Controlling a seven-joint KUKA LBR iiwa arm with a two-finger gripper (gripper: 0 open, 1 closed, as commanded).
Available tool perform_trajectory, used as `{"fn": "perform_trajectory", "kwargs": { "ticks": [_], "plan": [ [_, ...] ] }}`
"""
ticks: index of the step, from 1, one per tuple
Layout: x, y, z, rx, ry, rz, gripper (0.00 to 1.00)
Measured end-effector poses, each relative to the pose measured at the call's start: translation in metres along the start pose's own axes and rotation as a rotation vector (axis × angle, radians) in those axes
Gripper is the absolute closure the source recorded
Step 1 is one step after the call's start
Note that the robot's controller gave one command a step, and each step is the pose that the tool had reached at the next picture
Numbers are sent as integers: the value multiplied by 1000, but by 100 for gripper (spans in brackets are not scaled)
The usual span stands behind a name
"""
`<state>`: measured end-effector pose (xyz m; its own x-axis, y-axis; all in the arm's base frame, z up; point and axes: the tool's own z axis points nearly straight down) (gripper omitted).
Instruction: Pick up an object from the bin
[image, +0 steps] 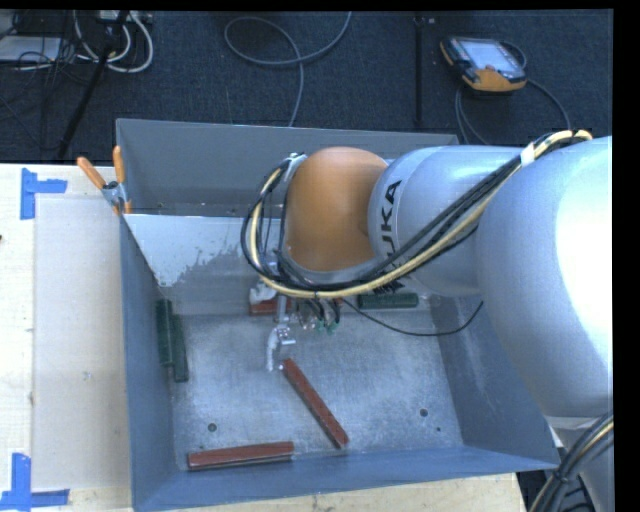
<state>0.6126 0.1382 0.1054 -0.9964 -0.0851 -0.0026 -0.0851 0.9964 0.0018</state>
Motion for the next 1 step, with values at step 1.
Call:
{"fn": "perform_trajectory", "kwargs": {
  "ticks": [1],
  "plan": [
    [-1, -25, 19, -9, -14, 18, 0]
  ]
}}
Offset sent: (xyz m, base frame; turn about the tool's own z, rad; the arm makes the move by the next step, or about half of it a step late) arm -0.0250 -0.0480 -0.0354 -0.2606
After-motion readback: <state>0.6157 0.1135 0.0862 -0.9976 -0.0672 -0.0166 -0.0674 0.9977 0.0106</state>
